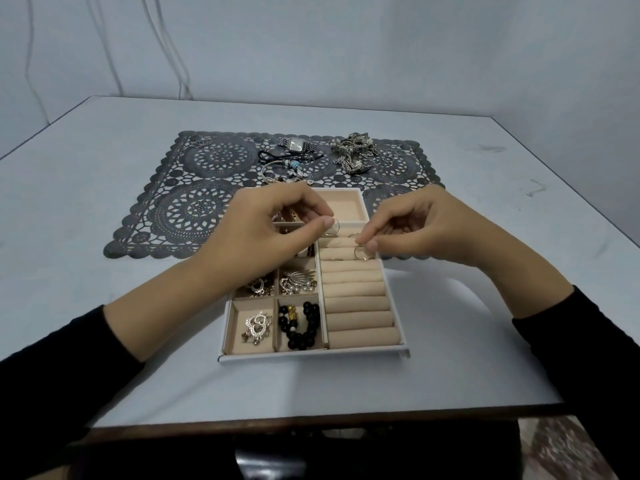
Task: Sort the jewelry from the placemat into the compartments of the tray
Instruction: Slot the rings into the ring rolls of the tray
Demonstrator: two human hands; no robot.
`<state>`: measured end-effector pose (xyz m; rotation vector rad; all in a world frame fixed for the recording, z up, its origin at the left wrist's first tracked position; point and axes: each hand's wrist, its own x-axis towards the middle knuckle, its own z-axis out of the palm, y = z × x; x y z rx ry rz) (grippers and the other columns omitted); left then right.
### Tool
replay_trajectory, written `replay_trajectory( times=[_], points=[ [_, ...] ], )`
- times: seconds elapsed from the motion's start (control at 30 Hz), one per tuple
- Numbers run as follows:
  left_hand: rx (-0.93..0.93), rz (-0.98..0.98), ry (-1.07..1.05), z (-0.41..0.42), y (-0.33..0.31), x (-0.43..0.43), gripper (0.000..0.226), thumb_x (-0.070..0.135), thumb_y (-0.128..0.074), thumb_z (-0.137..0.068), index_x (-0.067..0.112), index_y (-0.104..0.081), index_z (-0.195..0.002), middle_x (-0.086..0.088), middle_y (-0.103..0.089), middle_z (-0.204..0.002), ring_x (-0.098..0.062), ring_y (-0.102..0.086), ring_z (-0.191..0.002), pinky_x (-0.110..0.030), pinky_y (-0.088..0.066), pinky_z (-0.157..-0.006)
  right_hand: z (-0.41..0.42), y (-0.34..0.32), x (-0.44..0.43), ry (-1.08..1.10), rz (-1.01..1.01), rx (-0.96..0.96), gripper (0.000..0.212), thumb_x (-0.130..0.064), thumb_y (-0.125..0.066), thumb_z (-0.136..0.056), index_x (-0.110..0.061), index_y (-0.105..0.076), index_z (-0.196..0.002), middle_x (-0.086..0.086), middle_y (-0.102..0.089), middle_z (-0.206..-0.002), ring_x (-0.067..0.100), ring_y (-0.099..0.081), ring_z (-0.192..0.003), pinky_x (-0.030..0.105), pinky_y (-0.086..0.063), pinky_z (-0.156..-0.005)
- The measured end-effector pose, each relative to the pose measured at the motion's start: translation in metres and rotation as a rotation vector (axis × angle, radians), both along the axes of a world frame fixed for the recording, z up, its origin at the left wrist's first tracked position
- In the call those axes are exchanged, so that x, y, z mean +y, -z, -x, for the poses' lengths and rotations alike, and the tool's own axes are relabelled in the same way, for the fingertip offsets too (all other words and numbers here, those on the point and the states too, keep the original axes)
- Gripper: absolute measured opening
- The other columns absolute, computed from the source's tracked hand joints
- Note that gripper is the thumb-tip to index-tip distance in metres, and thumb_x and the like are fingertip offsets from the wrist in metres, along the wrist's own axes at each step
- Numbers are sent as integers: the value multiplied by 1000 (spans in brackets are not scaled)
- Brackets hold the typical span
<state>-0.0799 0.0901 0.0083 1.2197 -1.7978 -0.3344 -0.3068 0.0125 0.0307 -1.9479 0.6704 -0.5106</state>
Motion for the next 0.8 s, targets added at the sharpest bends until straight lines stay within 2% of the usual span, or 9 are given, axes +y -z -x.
replay_trajectory(
  times=[0.1, 0.17, 0.27, 0.53, 0.6, 0.73, 0.8],
  points=[
    [1, -1, -1, 1, 0, 0, 5, 19, -74, -86, 18, -72, -90, 5, -70, -82, -13, -68, -80, -22, -55, -71, -1, 0, -1, -45, 59, 49, 11, -3, -75, -77, -8, -76, -87, 12, -72, -78, 20, -61, -67, 25, -49, -62],
    [15, -18, 6, 2, 0, 1, 5, 19, -74, -86, 18, -71, -90, 6, -69, -82, -13, -68, -79, -20, -55, -66, -1, 0, -2, -65, 94, 97, 13, -3, -75, -78, -11, -77, -87, 4, -72, -77, 14, -62, -70, 25, -48, -68],
    [10, -16, 8, 2, 0, 1, 5, 18, -74, -86, 16, -71, -90, 6, -69, -82, -13, -67, -81, -22, -55, -68, 0, 1, -3, -90, 118, 142, 13, -4, -76, -78, -12, -77, -88, -5, -69, -71, 5, -55, -64, 19, -44, -65],
    [-7, -16, 2, 2, 0, 1, 5, 18, -74, -86, 16, -71, -90, 5, -70, -83, -12, -68, -81, -26, -57, -71, -1, -2, -2, -152, 196, 221, 13, -8, -76, -78, -14, -77, -89, -17, -65, -71, 3, -51, -62, 17, -41, -63],
    [-4, -20, -1, 2, 0, 1, 5, 18, -74, -86, 17, -71, -90, 5, -71, -83, -12, -68, -81, -28, -57, -71, 0, -3, -2, -160, 189, 227, 14, -10, -77, -77, -14, -77, -91, -15, -66, -72, 3, -52, -63, 17, -42, -64],
    [4, -29, -3, 3, 0, 1, 5, 18, -74, -86, 16, -72, -90, 5, -70, -83, -11, -67, -80, -26, -57, -70, 1, -5, -2, -120, 96, 209, 18, -12, -76, -78, -14, -76, -96, 0, -72, -78, 4, -57, -68, 13, -44, -66],
    [0, -26, -4, 3, 0, 1, 5, 18, -74, -86, 16, -72, -90, 5, -70, -83, -11, -67, -80, -25, -56, -70, 0, -5, -2, -103, 71, 201, 16, -11, -75, -79, -13, -76, -95, 0, -71, -75, 1, -56, -64, 11, -43, -64]
  ],
)
